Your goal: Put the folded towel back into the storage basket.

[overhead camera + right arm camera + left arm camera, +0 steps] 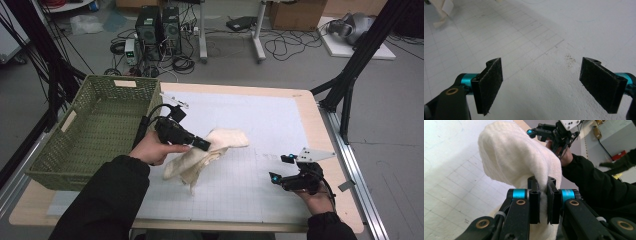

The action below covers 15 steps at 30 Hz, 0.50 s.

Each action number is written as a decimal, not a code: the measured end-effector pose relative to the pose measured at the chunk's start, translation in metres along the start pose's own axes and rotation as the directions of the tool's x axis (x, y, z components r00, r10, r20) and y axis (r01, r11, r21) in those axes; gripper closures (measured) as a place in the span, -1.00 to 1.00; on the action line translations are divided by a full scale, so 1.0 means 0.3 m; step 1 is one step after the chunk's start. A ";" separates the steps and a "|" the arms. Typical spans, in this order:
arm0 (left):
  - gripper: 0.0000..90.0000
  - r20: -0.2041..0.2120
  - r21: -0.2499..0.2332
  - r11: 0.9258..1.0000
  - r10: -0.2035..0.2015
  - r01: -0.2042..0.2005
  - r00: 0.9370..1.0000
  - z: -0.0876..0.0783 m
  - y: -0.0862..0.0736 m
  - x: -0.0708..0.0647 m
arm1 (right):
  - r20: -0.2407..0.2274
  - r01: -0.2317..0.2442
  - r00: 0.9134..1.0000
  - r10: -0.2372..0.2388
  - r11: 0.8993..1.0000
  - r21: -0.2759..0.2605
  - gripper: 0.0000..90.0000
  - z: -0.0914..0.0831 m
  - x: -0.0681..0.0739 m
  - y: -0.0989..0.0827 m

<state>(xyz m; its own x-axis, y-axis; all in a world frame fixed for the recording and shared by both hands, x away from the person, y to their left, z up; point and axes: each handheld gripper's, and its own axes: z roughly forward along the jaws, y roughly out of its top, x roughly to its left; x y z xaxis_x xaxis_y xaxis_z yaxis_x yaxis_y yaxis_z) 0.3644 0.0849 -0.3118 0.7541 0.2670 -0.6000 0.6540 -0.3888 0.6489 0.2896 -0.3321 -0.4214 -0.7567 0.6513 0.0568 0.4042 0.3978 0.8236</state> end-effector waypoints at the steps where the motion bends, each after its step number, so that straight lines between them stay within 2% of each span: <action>1: 0.84 -0.006 -0.007 1.000 -0.001 0.001 1.000 -0.012 0.001 -0.001 | 0.000 0.000 1.000 0.000 1.000 0.000 -0.60 0.001 0.000 0.000; 7: 0.84 -0.020 -0.060 0.998 -0.022 0.021 1.000 -0.083 -0.005 -0.005 | 0.001 -0.001 1.000 0.001 1.000 0.007 -0.60 0.007 -0.001 0.000; 15: 0.84 -0.030 -0.112 0.993 -0.050 0.047 0.998 -0.146 -0.018 -0.007 | -0.002 0.007 1.000 -0.007 1.000 0.009 -0.60 0.018 -0.001 0.003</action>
<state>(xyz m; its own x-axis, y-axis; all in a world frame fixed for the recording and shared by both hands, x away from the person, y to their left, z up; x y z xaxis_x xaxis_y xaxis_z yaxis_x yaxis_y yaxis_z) 0.3620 0.1248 -0.2936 0.7216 0.3125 -0.6177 0.6911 -0.2743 0.6686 0.2929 -0.3283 -0.4238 -0.7603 0.6475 0.0517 0.4034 0.4082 0.8189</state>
